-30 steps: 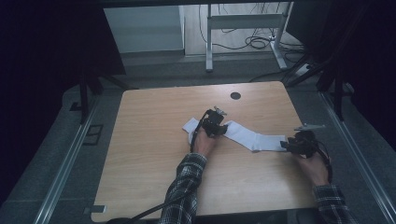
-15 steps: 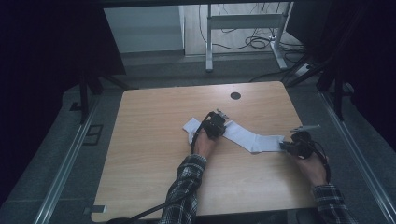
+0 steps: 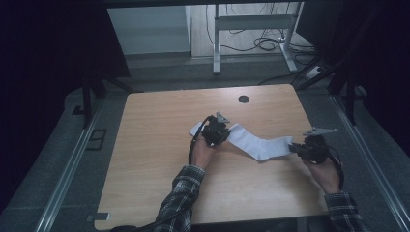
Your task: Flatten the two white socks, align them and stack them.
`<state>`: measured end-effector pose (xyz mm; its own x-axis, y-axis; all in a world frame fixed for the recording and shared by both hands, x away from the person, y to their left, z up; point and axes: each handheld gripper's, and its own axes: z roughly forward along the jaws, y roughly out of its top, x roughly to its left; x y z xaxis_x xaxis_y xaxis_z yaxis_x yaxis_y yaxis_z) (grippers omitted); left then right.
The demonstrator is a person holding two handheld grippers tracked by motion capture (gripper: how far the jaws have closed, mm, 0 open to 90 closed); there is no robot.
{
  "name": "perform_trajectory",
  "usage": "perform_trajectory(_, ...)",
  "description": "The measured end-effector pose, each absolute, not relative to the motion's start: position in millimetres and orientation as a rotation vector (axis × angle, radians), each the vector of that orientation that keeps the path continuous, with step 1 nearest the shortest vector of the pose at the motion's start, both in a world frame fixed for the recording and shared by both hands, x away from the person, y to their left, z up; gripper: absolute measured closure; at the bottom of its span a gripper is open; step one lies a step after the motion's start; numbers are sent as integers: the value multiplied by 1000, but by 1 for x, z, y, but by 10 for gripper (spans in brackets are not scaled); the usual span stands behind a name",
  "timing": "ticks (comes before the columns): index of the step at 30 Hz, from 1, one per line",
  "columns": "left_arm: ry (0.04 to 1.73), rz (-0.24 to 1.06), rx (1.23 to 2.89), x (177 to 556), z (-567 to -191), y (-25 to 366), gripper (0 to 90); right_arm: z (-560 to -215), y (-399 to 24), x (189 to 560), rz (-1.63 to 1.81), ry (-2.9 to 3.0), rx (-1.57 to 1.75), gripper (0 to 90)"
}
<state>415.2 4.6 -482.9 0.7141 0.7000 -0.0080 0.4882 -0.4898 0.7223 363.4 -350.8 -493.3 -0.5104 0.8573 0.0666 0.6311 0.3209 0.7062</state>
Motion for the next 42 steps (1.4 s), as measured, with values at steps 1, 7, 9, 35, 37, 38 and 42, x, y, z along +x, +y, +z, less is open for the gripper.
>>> perform_trajectory(1,896,376,2185,412,-481,8,859,-492,-349,363,1005,2276,1327,806)
perform_trajectory(7,900,391,2170,388,-470,33,859,-484,-333,358,1051,2309,1268,806)
perform_trajectory(9,901,395,2166,380,-467,42,859,-482,-326,356,1060,2322,1248,805)
perform_trajectory(35,1073,397,2091,284,-503,144,851,-490,-235,333,1076,2574,1022,801)
perform_trajectory(37,1078,389,2104,282,-508,144,848,-493,-232,333,1056,2580,1019,801)
perform_trajectory(38,1079,390,2108,282,-510,143,846,-495,-231,333,1040,2584,1010,800)
perform_trajectory(42,1080,408,2144,280,-518,138,840,-502,-230,334,1007,2591,1000,798)
